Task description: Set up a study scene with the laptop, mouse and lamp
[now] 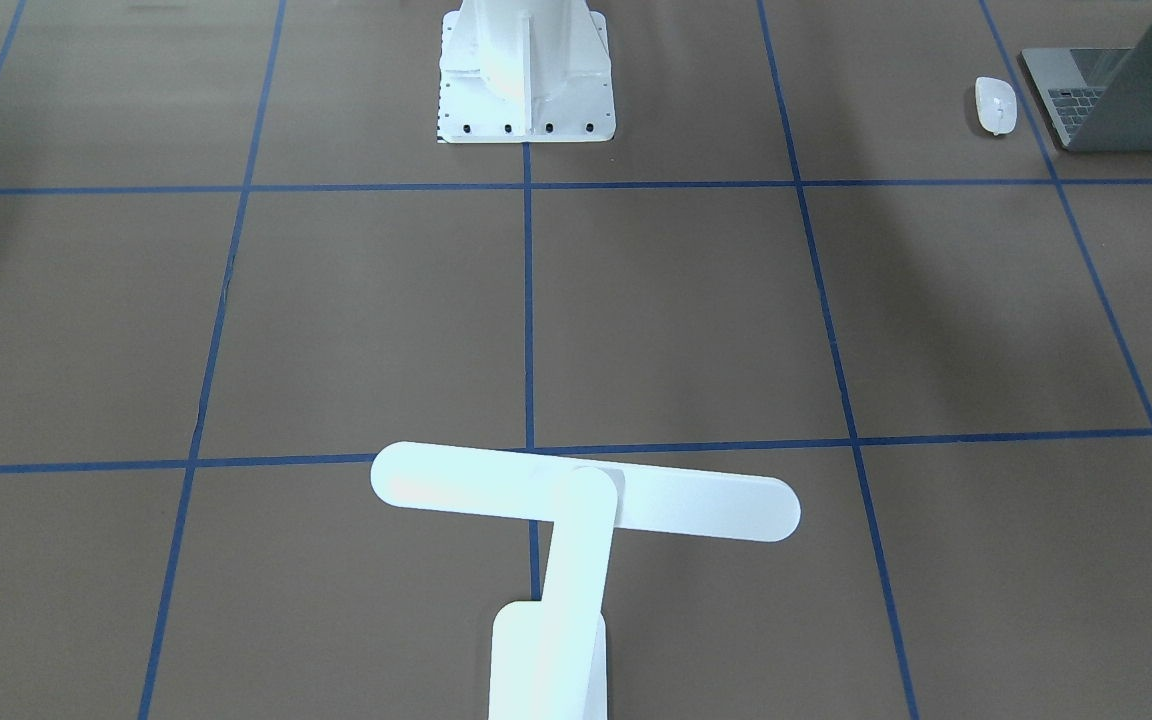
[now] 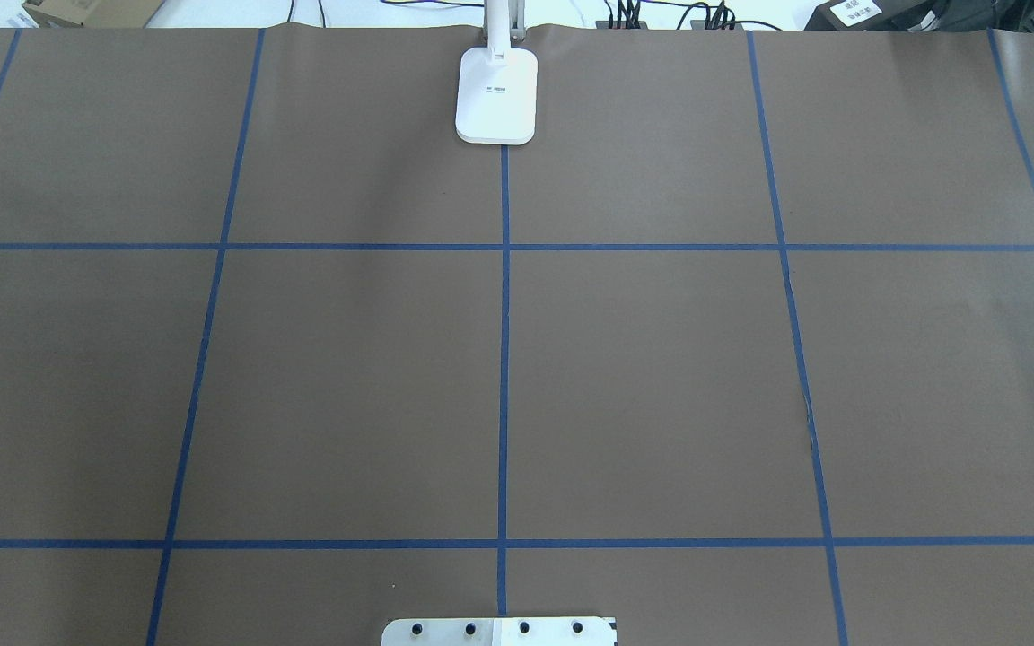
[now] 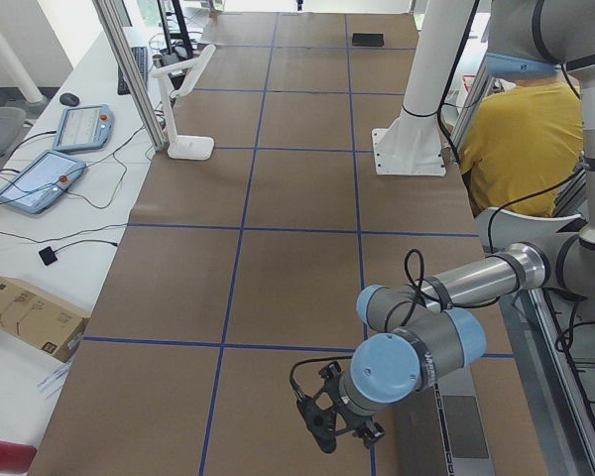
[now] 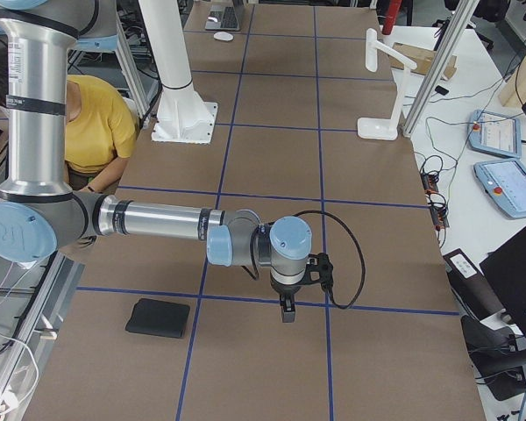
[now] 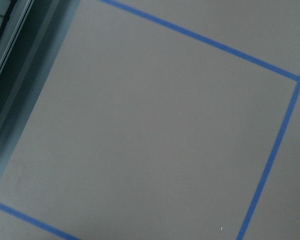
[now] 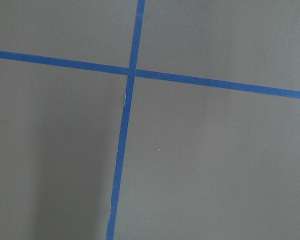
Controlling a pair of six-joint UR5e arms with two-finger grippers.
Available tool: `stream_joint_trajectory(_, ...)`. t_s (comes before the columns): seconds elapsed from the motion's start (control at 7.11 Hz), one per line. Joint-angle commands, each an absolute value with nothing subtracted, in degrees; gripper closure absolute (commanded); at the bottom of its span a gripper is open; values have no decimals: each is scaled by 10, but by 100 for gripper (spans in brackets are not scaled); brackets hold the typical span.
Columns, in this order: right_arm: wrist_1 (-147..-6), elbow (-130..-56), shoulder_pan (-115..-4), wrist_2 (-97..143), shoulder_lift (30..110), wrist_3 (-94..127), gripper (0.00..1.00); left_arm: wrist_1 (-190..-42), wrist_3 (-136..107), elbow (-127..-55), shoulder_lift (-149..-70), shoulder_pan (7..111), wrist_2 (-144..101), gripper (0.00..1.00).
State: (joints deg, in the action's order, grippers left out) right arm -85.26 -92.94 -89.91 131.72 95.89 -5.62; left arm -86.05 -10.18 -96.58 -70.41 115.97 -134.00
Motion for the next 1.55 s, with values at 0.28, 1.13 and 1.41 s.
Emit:
stream_joint_trajectory(0.28,-853,-928,-899,1317,959,-56,0,-676,-208,-1151,-587,1276,-1289,0)
stream_joint_trajectory(1.13,-852,-925,-899,1317,959,-56,0,-669,-243,-1079,-554,1381,-1299,1)
stream_joint_trajectory(1.41,-852,-924,-899,1317,958,-56,0,-757,-265,-1022,-555,1391,-1300,1)
